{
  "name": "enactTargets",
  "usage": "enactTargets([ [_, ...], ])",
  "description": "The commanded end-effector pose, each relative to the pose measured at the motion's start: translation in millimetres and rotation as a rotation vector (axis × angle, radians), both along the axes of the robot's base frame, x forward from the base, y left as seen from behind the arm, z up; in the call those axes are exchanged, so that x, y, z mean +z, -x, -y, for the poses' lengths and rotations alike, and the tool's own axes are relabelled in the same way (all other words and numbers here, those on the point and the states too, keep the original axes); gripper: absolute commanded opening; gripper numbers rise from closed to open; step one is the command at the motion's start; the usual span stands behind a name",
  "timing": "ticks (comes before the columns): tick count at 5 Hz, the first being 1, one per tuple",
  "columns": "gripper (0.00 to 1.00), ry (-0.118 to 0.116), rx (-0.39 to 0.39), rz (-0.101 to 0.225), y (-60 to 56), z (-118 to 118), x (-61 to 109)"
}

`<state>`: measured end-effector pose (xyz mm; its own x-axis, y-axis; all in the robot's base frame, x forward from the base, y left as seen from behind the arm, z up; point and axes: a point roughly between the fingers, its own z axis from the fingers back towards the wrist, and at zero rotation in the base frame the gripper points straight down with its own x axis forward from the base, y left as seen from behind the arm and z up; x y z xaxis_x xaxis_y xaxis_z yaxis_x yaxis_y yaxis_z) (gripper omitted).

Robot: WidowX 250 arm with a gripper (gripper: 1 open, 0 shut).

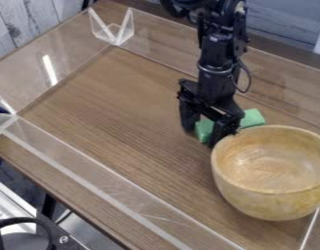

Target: Put the green block in the brown bowl

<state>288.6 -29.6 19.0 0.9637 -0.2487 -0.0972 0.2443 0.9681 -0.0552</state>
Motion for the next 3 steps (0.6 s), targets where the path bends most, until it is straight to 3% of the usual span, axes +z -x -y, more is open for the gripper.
enactTargets([
  [1,1.0,0.008,-0.018,0.026,-4.0,6.1,4.9],
  [3,1.0,0.013,-0.024,0.032,-4.6,7.3,5.5],
])
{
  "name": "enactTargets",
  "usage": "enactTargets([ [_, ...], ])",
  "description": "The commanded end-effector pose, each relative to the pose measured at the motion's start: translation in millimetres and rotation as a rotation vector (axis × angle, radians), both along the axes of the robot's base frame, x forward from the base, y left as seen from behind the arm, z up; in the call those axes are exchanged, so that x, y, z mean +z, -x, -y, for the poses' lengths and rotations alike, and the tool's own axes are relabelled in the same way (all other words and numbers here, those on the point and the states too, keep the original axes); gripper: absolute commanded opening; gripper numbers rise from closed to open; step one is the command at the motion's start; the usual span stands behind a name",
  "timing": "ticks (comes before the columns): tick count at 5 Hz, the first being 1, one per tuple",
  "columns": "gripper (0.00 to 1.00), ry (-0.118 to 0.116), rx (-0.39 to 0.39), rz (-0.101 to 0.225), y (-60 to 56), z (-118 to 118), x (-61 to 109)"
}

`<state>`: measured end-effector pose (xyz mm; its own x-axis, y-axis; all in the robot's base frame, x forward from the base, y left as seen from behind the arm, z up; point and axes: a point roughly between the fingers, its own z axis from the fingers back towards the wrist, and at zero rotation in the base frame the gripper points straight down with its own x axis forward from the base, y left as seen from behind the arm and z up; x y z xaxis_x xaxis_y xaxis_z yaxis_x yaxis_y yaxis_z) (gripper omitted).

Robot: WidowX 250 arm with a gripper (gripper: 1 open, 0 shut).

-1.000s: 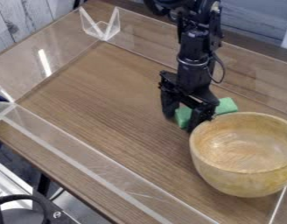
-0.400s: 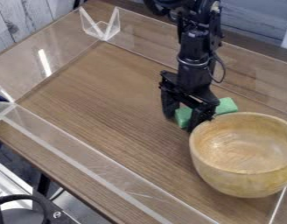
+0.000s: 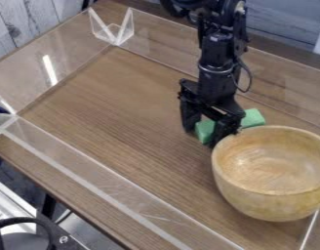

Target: Put the green block in the brown bowl

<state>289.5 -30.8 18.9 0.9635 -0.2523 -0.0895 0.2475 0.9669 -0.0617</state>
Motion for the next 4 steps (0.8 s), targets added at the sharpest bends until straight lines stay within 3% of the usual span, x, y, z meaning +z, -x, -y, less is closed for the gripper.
enactTargets([
  [1,1.0,0.008,-0.024,0.028,-4.0,6.4,5.8],
  [2,1.0,0.01,-0.027,0.031,-4.5,6.6,6.1],
  [3,0.0,0.01,-0.022,0.031,-6.5,6.6,6.4],
  [4,0.0,0.011,-0.02,0.036,-8.1,7.2,8.2],
])
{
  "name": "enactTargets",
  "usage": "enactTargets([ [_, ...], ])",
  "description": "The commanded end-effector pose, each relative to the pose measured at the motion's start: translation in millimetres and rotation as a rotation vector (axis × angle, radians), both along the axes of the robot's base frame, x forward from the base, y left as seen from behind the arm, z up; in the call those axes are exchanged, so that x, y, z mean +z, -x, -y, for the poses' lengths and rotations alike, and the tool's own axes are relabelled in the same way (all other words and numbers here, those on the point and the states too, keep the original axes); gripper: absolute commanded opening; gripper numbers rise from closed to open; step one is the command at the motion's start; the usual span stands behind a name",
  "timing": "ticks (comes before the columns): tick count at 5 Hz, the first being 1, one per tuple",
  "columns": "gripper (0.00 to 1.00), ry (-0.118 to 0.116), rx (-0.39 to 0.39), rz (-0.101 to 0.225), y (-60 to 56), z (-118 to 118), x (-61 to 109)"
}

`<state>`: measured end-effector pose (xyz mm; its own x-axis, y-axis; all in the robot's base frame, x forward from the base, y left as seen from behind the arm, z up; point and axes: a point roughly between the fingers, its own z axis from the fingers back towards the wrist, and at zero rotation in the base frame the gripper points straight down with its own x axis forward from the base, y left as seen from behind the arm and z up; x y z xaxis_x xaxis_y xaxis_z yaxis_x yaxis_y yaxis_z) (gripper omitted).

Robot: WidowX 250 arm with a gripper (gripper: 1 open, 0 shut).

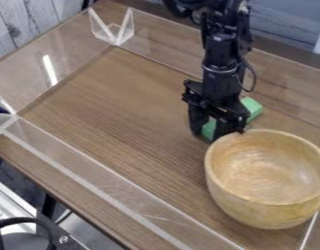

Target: Put the green block in the brown bowl

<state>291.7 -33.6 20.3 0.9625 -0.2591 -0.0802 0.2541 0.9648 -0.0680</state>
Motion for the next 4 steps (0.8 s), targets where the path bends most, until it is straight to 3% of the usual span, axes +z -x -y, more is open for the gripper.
enactTargets([
  [1,0.0,0.006,-0.01,0.037,-8.6,4.6,11.5],
  [4,0.0,0.014,-0.001,0.056,-14.2,5.7,21.3],
])
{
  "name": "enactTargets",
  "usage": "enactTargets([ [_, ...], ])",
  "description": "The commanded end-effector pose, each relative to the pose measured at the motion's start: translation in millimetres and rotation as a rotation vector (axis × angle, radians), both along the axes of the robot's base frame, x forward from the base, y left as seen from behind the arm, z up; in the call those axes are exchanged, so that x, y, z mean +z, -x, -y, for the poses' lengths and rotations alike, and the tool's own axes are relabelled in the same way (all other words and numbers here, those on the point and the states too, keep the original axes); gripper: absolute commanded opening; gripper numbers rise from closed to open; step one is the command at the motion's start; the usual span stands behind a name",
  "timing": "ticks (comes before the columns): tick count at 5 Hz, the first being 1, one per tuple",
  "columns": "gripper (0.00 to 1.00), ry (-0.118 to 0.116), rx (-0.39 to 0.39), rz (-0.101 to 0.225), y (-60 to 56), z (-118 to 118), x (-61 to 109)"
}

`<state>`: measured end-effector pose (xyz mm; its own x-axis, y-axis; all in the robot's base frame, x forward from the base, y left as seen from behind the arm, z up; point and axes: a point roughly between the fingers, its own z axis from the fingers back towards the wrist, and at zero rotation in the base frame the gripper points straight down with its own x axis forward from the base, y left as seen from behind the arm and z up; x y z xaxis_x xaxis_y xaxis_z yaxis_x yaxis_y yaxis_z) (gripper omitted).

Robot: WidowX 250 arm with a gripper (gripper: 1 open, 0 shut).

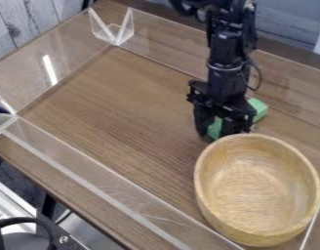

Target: Put the green block in the brown bowl

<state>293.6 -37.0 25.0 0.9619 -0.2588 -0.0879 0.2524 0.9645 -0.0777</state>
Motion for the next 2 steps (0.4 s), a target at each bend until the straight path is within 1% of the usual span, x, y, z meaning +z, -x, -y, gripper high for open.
enactTargets([
  [1,0.0,0.009,0.002,0.074,-14.4,2.1,19.9],
  [2,0.0,0.011,0.006,0.082,-16.5,1.9,23.4],
])
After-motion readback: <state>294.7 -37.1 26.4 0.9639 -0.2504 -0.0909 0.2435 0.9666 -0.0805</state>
